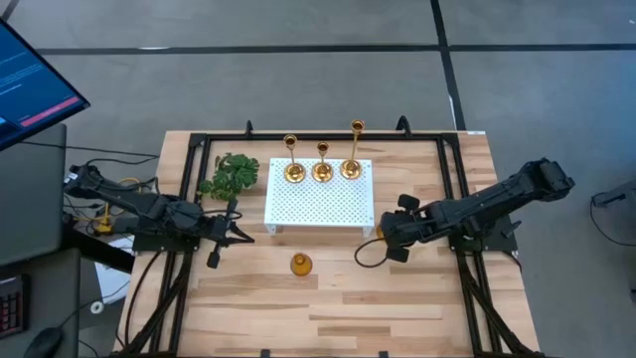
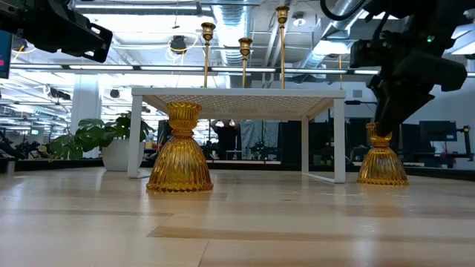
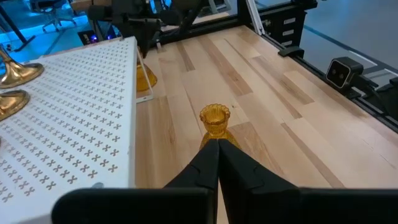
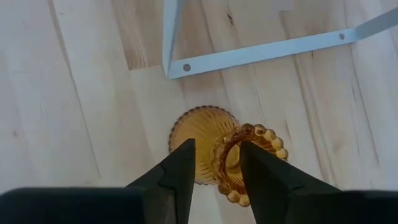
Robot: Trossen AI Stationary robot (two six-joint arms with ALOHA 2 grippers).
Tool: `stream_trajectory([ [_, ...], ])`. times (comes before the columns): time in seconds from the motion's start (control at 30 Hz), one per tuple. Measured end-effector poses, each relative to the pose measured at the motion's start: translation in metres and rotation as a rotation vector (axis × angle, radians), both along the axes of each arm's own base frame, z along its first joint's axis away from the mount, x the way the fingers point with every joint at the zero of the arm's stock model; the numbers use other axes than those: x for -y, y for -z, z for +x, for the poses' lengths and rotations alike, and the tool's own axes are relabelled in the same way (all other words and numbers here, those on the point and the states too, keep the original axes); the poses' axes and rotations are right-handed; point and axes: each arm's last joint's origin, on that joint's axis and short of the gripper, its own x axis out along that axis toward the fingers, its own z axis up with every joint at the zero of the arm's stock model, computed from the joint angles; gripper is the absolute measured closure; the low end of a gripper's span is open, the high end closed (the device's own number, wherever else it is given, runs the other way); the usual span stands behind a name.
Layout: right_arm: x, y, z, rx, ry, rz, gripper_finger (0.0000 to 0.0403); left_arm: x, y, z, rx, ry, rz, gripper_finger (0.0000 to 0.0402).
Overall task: Pick & Place candle stick holders
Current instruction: Put the top yellow candle holder on the shelf
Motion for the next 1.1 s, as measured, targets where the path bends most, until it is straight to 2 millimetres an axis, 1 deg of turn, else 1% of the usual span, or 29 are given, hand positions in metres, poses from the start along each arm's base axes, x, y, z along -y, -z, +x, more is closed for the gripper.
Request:
stream_trajectory([
  [0.1, 0.000, 0.002, 0.001, -0.012, 0.001, -0.007, 0.0303, 0.001, 0.002, 0.002, -0.018, 0.000, 0.007, 0.0394],
  [0.27, 0.001, -0.001, -0.002, -0.008, 0.001, -0.015, 0.0378, 0.002, 0.005, 0.006, -0.046, 0.000, 0.016, 0.0394],
  [0.3, 0.001, -0.003, -0.004, -0.005, 0.000, -0.016, 0.0384, 0.002, 0.005, 0.006, -0.052, -0.001, 0.016, 0.0394],
  [0.4, 0.002, -0.010, -0.009, -0.008, 0.034, 0.010, 0.0380, 0.003, 0.006, 0.007, -0.062, -0.002, 0.014, 0.0394],
  [0.47, 0.003, -0.018, -0.013, -0.054, 0.058, 0.026, 0.0381, 0.003, 0.007, 0.008, -0.068, -0.006, -0.003, 0.0394],
  [0.53, 0.002, -0.030, -0.012, -0.063, 0.057, 0.023, 0.0390, 0.003, 0.006, 0.008, -0.068, -0.007, -0.011, 0.0394],
  [0.63, 0.003, -0.048, -0.012, -0.084, 0.055, 0.004, 0.0390, 0.003, 0.006, 0.008, -0.065, -0.008, -0.013, 0.0394],
  [0.83, 0.006, -0.099, -0.007, -0.055, 0.031, -0.010, 0.0391, 0.003, 0.006, 0.008, -0.066, -0.008, -0.013, 0.0394],
  [0.97, 0.011, -0.134, -0.001, 0.027, 0.011, -0.031, 0.0392, 0.003, 0.006, 0.008, -0.066, -0.008, -0.013, 0.0394],
  [1.0, 0.013, -0.141, 0.000, 0.043, 0.001, -0.045, 0.0392, 0.003, 0.006, 0.008, -0.066, -0.008, -0.013, 0.0394],
  [1.1, 0.018, -0.157, 0.011, 0.078, -0.029, -0.075, 0.0392, 0.003, 0.006, 0.008, -0.067, -0.008, -0.013, 0.0394],
])
